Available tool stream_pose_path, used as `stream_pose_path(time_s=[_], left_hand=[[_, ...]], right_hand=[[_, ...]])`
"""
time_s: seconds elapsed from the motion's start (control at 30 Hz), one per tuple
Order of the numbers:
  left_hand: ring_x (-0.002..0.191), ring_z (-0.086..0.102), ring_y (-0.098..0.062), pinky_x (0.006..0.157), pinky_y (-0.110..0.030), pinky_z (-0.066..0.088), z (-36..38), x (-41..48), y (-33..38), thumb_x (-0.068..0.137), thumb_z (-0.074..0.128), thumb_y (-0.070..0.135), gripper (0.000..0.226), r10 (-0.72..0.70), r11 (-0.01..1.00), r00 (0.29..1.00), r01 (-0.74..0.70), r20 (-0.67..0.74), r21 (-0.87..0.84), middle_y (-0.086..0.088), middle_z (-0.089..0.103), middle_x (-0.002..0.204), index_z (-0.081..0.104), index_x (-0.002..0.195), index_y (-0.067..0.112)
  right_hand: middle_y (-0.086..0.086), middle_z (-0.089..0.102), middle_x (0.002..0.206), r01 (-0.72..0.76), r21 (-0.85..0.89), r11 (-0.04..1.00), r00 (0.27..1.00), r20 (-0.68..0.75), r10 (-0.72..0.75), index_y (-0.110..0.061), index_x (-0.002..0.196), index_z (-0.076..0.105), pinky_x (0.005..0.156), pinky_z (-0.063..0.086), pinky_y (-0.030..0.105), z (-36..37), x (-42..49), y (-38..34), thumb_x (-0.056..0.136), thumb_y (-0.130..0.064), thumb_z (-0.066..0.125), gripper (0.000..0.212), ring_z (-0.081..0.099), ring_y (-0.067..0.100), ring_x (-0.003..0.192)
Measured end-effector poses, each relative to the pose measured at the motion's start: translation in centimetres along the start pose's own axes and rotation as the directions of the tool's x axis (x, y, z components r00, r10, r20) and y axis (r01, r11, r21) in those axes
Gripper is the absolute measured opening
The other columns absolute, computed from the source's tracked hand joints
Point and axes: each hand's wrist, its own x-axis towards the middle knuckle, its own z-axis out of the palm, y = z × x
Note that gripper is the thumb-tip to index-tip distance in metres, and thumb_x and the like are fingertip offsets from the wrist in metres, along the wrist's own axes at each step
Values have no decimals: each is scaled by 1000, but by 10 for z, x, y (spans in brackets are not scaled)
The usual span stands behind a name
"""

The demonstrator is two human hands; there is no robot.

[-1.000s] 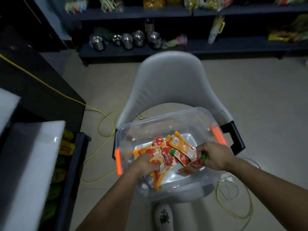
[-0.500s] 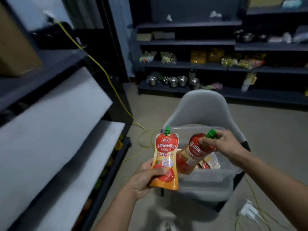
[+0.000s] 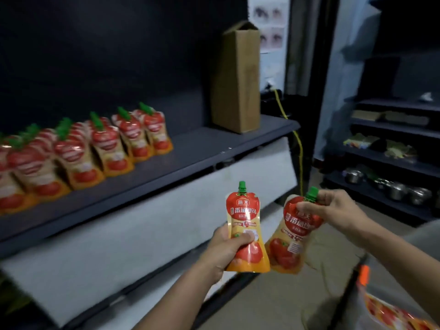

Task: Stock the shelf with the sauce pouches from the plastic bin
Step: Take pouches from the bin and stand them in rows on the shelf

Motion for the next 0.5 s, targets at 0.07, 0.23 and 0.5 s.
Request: stream_pose_path(time_s=[0.07,0.23,0.5], left_hand=[[89,74,-22,75,-34,59,-41,-9,12,82,77,22,37,40,999,995,-41,-91,-1,-5,77,99,63,116,17],[79,74,-17,66,-34,57,-143,-22,43,88,69,22,21,122,992,945,-123,-303,17,-3,78,91,66,108,18],[88,74,-18,79,-34,60,-269,-5,71,90,68,26,22,204,975,883,-222,-423,7,-1,77,97,64,111,20]], right_hand=[[0,73,64,65,20,998,996,51,-66,-6,77,69,50,49,15,34,23,-25,78,-8,73,4,69,10,59],[-5,73,68,209,43,977,963,165,-213,-13,80,70,54,49,16,130,85,-88,82,-10,71,4,68,5,64],[-5,71,78,407,6,913,876,281,-392,-11,84,69,59,51,17,257,169,-180,83,-13,71,3,67,6,72]])
